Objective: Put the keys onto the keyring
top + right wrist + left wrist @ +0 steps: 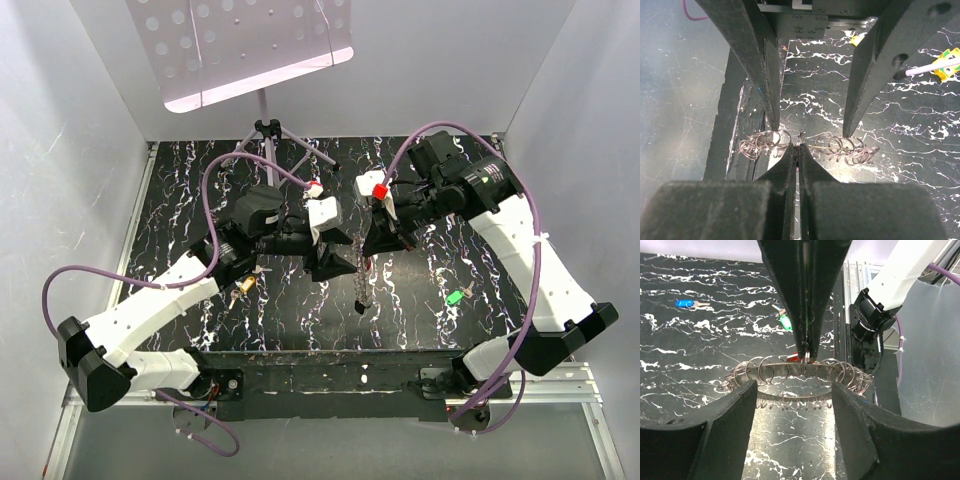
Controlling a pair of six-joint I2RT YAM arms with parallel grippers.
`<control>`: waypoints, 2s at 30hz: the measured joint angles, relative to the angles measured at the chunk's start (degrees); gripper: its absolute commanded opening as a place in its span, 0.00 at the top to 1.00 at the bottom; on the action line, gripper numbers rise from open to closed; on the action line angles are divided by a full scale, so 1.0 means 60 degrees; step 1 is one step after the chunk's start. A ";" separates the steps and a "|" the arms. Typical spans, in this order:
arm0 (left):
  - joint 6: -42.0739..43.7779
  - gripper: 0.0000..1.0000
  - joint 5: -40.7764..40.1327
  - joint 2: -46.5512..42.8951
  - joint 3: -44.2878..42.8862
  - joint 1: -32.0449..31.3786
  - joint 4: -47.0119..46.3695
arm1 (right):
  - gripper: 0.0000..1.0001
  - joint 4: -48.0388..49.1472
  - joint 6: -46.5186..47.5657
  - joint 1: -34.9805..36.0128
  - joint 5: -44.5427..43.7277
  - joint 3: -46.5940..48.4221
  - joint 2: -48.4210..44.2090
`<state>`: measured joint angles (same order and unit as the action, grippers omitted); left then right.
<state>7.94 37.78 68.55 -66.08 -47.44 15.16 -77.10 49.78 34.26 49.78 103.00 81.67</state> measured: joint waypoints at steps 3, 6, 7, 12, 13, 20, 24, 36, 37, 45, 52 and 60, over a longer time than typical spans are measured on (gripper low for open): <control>-0.0029 0.48 0.0018 -0.0051 0.0004 -0.0007 -0.0193 | 0.99 0.0000 0.0007 0.0000 -0.0004 0.0000 0.0036; -0.0076 0.51 0.0007 -0.0182 0.0022 -0.0007 -0.0543 | 0.99 0.0000 0.0018 0.0000 -0.0025 0.0000 0.0076; -0.0091 0.53 -0.0004 -0.0237 0.0036 -0.0007 -0.0667 | 0.99 0.0000 0.0018 0.0000 -0.0029 0.0000 0.0091; -0.0189 0.59 -0.0018 -0.0510 0.0288 -0.0007 -0.1140 | 0.99 0.0000 0.0018 0.0000 -0.0022 0.0000 0.0153; -0.0204 0.59 -0.0015 -0.0525 0.0317 -0.0007 -0.1198 | 0.99 0.0000 0.0018 0.0000 -0.0022 0.0000 0.0168; -0.0302 0.64 0.0007 -0.0506 0.0328 -0.0007 -0.1395 | 0.99 0.0000 0.0011 0.0000 0.0015 0.0015 0.0288; -0.0361 0.67 0.0066 -0.0423 0.0328 -0.0026 -0.1472 | 0.99 0.0000 0.0011 0.0000 0.0018 0.0058 0.0313; -0.0437 0.75 0.0135 -0.0208 0.0328 -0.0124 -0.1552 | 0.99 -0.0004 0.0004 0.0000 0.0091 0.0084 0.0328; -0.0437 0.76 0.0135 -0.0208 0.0328 -0.0124 -0.1555 | 0.99 -0.0004 0.0000 0.0000 0.0091 0.0087 0.0328; -0.0423 0.80 0.0102 -0.0208 0.0328 -0.0124 -0.1537 | 0.99 -0.0120 -0.0004 0.0000 0.0106 0.0120 0.0328; -0.0364 0.77 0.0095 -0.0208 0.0328 -0.0124 -0.1439 | 0.99 -0.0127 -0.0004 0.0000 0.0120 0.0120 0.0328; -0.0317 0.81 0.0058 -0.0208 0.0328 -0.0124 -0.1271 | 0.99 -0.0127 -0.0004 0.0000 0.0124 0.0124 0.0328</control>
<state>6.04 38.13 67.31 -64.12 -48.18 7.53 -77.87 49.76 34.26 50.52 103.74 83.64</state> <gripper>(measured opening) 0.216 0.030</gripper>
